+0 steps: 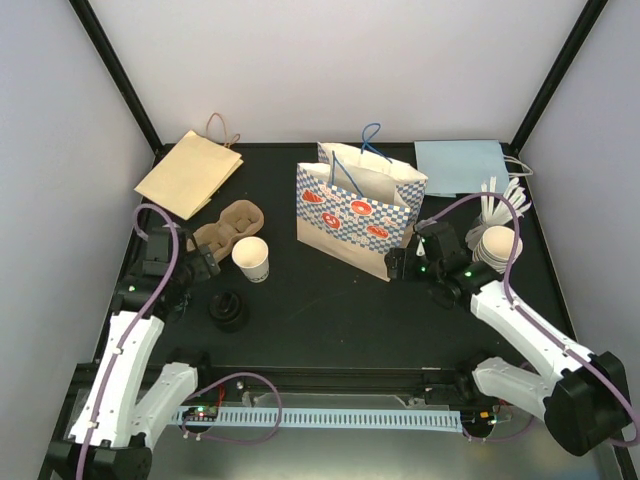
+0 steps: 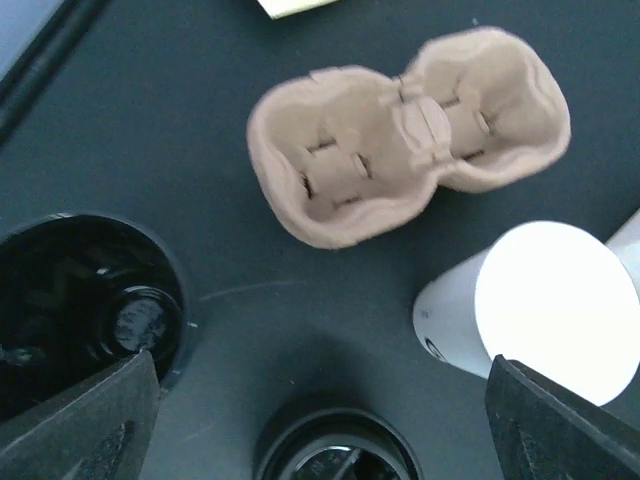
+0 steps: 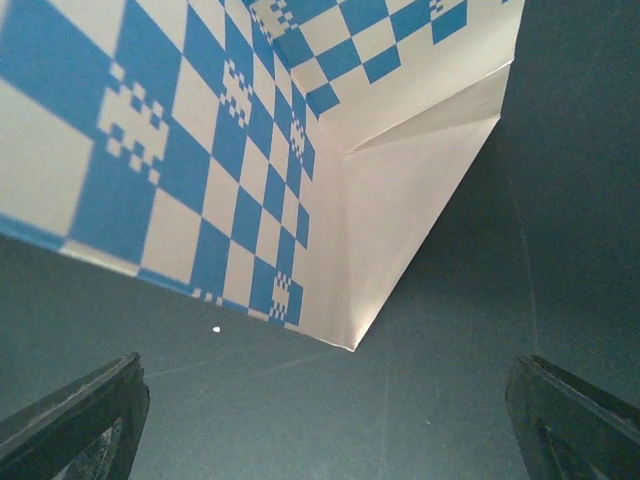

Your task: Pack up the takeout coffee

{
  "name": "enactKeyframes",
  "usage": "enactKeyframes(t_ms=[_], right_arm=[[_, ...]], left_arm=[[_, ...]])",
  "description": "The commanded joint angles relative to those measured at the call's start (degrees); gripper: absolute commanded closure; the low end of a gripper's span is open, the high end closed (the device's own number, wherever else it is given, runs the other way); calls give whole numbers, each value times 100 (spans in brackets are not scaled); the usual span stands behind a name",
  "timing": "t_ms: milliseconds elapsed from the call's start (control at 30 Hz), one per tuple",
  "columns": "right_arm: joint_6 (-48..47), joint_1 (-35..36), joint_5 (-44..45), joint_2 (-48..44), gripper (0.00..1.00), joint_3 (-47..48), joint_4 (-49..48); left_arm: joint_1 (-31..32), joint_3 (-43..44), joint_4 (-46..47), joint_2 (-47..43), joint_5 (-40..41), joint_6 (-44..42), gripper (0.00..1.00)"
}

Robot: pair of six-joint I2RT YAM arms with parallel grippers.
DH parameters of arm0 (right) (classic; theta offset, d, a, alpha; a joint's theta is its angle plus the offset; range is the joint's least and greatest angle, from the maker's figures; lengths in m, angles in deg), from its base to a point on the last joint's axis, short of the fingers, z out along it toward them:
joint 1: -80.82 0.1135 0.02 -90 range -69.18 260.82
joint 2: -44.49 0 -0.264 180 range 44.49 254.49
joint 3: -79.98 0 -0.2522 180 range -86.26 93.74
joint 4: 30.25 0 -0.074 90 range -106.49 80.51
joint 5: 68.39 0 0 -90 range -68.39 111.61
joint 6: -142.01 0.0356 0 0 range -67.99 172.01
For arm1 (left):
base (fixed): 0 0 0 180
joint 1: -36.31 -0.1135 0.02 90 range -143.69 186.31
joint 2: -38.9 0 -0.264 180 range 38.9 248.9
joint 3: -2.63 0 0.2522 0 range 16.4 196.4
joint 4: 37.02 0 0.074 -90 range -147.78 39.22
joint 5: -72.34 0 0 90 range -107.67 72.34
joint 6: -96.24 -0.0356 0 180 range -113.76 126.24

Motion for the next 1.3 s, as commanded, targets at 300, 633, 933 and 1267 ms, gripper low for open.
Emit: enactKeyframes(t_ms=[300, 633, 933, 1267], right_arm=[[-30, -28, -418, -266, 0, -1247, -1864], [-62, -24, -359, -417, 0, -1484, -2082], [-62, -21, -410, -371, 0, -1477, -2099], [-59, -28, -442, -243, 0, -1441, -2115]], left_arm=[[-991, 558, -450, 165, 69, -441, 17], [-1362, 531, -306, 747, -116, -491, 41], [-1373, 410, -304, 1154, -57, -244, 63], [-1580, 244, -65, 1388, -259, -427, 62]])
